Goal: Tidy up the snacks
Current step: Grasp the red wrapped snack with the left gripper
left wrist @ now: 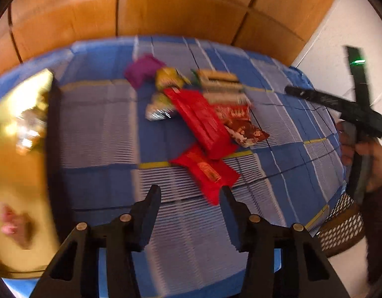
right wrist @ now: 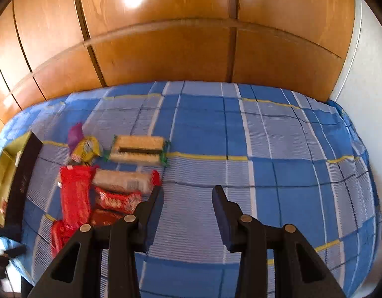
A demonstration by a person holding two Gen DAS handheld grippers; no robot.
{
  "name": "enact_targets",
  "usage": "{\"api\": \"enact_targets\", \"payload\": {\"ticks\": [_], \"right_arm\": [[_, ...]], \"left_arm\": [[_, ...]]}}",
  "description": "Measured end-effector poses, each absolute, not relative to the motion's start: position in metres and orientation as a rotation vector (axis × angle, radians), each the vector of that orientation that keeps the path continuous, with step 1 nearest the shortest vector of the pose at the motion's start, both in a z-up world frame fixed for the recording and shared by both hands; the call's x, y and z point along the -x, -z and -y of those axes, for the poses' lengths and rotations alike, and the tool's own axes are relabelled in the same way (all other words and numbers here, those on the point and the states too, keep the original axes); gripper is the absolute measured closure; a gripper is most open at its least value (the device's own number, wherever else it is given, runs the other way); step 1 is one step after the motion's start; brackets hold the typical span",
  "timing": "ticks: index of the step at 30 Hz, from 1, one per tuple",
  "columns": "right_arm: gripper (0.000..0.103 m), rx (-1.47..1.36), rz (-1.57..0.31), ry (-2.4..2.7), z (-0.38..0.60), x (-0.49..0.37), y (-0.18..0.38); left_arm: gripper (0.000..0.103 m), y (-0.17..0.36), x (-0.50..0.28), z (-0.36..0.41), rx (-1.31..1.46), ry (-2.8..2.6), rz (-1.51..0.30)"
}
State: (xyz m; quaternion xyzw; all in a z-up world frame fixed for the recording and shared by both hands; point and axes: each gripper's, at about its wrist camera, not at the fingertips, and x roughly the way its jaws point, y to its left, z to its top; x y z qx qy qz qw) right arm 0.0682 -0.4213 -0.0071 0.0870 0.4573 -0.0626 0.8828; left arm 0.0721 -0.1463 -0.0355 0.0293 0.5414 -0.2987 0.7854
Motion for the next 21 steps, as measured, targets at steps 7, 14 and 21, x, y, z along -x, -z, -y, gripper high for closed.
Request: {"api": "enact_targets", "payload": {"ticks": [7,14,21], "right_arm": [[0.062,-0.170,-0.925,0.045,0.407,-0.068,-0.002],[0.062,-0.157,-0.925,0.016,0.401,-0.071,-0.002],[0.062,-0.103,-0.960,0.021,0.393,-0.071,0.004]], "left_arm": [[0.053,0.063,-0.093,0.183,0.020,0.593,-1.246],[0.057,0.069,-0.096,0.198,-0.128,0.601,-1.174],[0.061,0.072,-0.068,0.161,-0.232,0.667,-1.114]]}}
